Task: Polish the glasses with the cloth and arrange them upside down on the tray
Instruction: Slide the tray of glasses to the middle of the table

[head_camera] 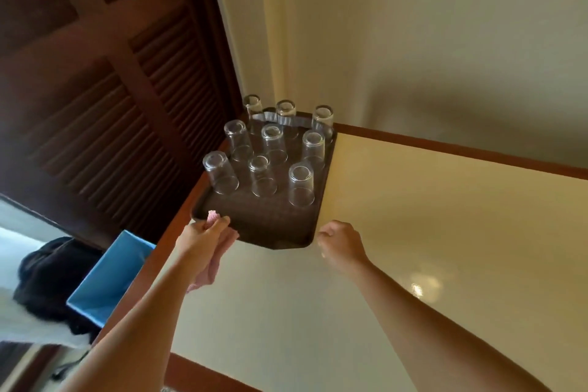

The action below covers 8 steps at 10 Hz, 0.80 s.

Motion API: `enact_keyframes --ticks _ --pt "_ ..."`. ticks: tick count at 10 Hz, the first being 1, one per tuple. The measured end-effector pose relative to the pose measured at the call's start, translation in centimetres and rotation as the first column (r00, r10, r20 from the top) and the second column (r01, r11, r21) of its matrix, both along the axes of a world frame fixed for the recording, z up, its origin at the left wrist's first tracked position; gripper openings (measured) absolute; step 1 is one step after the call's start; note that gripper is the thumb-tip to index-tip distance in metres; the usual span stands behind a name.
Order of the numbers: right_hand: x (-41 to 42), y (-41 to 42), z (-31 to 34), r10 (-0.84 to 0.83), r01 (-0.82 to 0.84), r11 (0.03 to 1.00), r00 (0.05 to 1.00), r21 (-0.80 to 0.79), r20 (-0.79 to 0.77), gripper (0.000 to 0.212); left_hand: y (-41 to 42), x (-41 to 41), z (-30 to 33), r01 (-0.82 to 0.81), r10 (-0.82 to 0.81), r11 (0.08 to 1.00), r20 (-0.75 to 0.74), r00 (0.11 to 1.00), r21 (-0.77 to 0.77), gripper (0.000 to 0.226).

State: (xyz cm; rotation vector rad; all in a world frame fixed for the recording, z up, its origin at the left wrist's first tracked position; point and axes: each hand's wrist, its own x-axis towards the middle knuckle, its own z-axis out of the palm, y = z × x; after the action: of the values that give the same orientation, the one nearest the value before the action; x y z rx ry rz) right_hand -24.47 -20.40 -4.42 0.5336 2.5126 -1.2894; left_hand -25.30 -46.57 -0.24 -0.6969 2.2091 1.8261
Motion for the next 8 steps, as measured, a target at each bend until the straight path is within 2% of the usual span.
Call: enact_keyframes --ticks 1,2,3,4,5,6,7,8 --pt "-2.6 -0.1 -0.9 0.019 -0.021 0.998 0.999 0.057 0.031 0.021 -1.5 -2.5 -0.1 -0.039 0.045 0.965 0.015 0.999 -0.260 0.013" --pt "-4.8 -0.9 -2.0 0.039 -0.044 0.995 0.998 0.093 0.056 0.023 -3.9 -6.4 -2.8 0.003 0.035 0.812 0.054 0.998 -0.584 0.039" --pt "-5.6 -1.3 -2.7 0.032 -0.040 0.989 0.998 0.139 0.059 0.014 -4.6 -8.5 -5.4 0.027 0.078 0.758 0.132 0.988 -0.651 0.042" --pt "-5.7 -1.4 -3.3 0.025 -0.036 0.989 0.997 0.146 0.074 0.005 -4.3 -9.4 -7.2 0.061 0.041 0.717 0.129 0.991 -0.695 0.037" --pt "-5.8 -1.9 -3.4 0.005 -0.016 0.988 0.997 0.154 0.071 0.017 -3.8 -9.2 -7.1 0.072 0.048 0.710 0.150 0.988 -0.701 0.032" --pt "-5.2 -2.0 -3.2 -0.019 0.008 0.987 0.998 0.161 0.064 0.010 -3.5 -8.5 -7.1 0.080 0.032 0.737 0.153 0.988 -0.671 0.038" --pt "-4.1 -1.4 -3.0 -0.024 0.008 0.980 0.997 0.198 0.079 0.007 -3.7 -7.5 -7.7 0.230 -0.101 0.664 0.219 0.970 -0.712 0.036" --pt "-2.6 -0.5 -2.8 -0.038 0.021 0.974 0.997 0.224 0.071 0.004 -3.1 -6.1 -7.6 0.263 -0.120 0.667 0.248 0.961 -0.697 0.040"
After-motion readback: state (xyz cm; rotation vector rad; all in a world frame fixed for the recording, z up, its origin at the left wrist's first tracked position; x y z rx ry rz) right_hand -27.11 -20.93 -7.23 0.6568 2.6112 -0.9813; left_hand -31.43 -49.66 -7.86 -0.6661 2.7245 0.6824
